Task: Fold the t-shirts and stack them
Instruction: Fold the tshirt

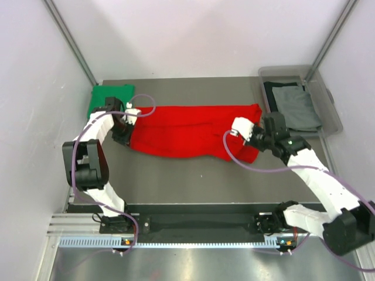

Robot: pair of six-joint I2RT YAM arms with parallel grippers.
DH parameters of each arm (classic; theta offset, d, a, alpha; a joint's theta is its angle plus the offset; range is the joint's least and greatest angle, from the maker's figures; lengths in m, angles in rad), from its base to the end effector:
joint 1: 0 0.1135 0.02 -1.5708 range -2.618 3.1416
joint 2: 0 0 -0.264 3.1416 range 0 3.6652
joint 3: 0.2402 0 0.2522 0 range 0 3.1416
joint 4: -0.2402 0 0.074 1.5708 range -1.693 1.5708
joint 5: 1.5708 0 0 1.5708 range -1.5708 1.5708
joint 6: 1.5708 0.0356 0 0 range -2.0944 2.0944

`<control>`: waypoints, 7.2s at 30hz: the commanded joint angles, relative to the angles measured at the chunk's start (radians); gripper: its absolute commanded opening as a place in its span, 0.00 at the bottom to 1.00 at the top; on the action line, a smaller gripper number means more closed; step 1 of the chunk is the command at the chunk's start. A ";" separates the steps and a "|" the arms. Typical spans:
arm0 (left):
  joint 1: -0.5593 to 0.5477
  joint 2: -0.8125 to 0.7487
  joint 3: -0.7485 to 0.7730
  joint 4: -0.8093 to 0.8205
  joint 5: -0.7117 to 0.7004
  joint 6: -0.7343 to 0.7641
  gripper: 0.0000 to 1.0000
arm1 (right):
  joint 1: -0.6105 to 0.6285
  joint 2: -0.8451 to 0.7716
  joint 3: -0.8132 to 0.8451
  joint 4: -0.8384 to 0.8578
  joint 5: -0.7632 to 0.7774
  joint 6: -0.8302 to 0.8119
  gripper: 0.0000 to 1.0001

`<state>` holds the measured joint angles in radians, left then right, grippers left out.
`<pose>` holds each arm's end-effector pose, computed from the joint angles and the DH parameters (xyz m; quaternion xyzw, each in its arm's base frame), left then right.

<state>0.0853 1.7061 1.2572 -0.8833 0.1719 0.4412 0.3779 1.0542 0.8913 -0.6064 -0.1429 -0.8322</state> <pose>0.3274 0.0219 0.2168 0.1852 0.9718 -0.0514 0.1367 0.2022 0.0857 0.2865 -0.5453 0.7395 -0.0236 0.3939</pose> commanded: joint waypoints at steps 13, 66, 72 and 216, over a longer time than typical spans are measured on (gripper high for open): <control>-0.002 0.338 0.439 -0.071 0.048 -0.006 0.00 | -0.145 0.539 0.440 0.237 0.005 0.099 0.00; -0.108 0.268 0.261 0.236 -0.006 -0.078 0.52 | -0.117 0.791 0.471 0.263 -0.121 0.265 0.36; -0.107 0.348 0.269 0.234 -0.045 -0.073 0.50 | -0.096 0.834 0.495 0.218 -0.144 0.254 0.33; -0.147 0.363 0.125 0.149 -0.200 0.455 0.06 | 0.027 0.538 0.276 0.295 -0.267 0.341 0.55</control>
<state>-0.0620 1.9911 1.4055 -0.7437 0.0021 0.8719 0.3977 1.6184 1.1648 -0.3309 -0.4191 -0.4786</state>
